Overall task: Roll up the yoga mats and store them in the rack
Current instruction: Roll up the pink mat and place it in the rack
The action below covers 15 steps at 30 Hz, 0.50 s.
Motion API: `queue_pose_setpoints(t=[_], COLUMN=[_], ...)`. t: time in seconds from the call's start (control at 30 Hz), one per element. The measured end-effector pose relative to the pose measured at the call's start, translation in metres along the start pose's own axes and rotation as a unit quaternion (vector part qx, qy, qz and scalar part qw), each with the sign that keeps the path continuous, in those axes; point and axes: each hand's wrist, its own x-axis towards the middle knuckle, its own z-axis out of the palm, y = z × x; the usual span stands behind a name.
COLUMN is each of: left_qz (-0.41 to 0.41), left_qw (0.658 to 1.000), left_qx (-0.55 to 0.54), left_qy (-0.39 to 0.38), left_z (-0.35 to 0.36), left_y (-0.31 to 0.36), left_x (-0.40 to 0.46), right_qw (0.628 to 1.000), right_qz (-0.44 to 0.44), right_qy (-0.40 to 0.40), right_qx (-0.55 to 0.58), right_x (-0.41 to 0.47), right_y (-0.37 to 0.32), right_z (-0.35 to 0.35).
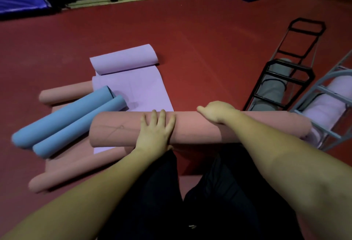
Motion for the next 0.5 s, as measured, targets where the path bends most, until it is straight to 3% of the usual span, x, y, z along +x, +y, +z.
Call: queue_pose_setpoints(t=[0.2, 0.5], left_qz=[0.021, 0.084], left_qw=[0.999, 0.992], left_qx=[0.002, -0.088], left_qy=[0.042, -0.039], left_z=[-0.012, -0.049], left_y=[-0.009, -0.02], left_x=[0.0, -0.021], right_qw=[0.999, 0.98], right_qz=[-0.002, 0.003], right_qy=[-0.035, -0.196], right_qx=[-0.019, 0.031], right_x=[-0.009, -0.022], right_y=[-0.008, -0.003], right_z=[-0.015, -0.02])
